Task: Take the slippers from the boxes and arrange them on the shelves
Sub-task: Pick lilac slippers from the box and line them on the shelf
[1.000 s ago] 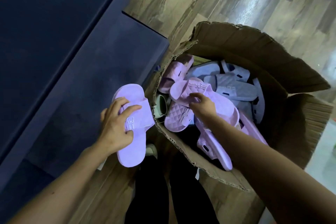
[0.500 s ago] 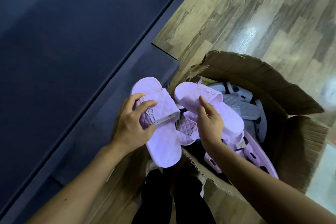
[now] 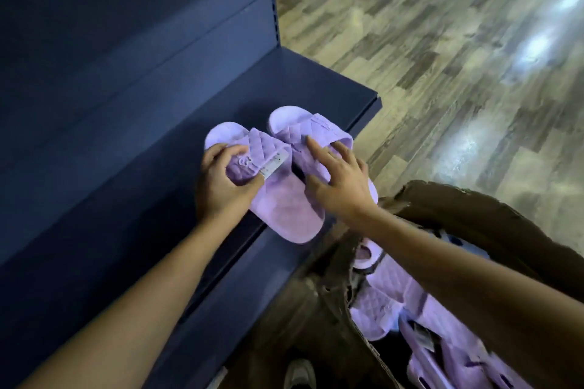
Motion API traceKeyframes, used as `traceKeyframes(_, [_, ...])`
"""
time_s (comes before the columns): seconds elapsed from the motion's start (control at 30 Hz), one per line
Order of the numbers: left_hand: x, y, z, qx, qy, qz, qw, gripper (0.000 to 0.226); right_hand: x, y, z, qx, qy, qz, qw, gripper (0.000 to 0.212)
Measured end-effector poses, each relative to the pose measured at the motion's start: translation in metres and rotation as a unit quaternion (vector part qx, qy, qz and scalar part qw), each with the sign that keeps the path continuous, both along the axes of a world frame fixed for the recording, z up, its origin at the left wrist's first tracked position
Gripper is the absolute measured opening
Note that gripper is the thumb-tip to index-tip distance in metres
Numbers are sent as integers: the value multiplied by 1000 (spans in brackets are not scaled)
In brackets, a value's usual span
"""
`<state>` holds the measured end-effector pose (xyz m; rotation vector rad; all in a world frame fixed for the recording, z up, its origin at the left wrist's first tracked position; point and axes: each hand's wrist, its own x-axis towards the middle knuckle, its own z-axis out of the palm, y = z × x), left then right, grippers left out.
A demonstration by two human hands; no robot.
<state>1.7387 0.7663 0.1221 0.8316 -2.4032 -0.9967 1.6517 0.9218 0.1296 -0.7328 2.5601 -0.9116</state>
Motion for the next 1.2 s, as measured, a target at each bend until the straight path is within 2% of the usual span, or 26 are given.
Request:
traceKeyframes(0.07, [-5, -20, -9, -19, -24, -17, 999, 44, -16, -23, -6, 27, 5, 37, 999, 69])
traceKeyframes(0.2, [1, -23, -31, -59, -73, -37, 995, 45, -23, -54, -19, -16, -98, 27, 995, 68])
traceKeyframes(0.33, [19, -3, -57, -163, -104, -100, 976, 59, -14, -42, -42, 24, -29, 38, 999, 49])
traceKeyframes(0.43, [22, 5, -64, -119, -220, -131, 959, 67, -14, -27, -60, 83, 26, 77, 993, 50])
traceKeyframes(0.5, [16, 7, -63, -111, -261, -145, 948, 67, -15, -22, -68, 124, 41, 121, 984, 46])
traceKeyframes(0.67, [-20, -3, -58, -90, -299, -153, 938, 67, -31, -31, -72, 70, -2, 132, 989, 50])
traceKeyframes(0.87, [-79, -17, -53, -100, -338, -164, 921, 66, -88, -46, -77, 106, 26, 145, 983, 63])
traceKeyframes(1.03, [-110, -18, -58, -142, -366, -147, 908, 67, -143, -57, -72, 93, 35, 172, 980, 47])
traceKeyframes(1.13, [-124, -20, -62, -199, -394, -140, 886, 68, -161, -62, -69, 105, 38, 192, 975, 46])
traceKeyframes(1.2, [-137, -24, -64, -196, -404, -131, 884, 68, -171, -68, -71, 113, 33, 207, 971, 49])
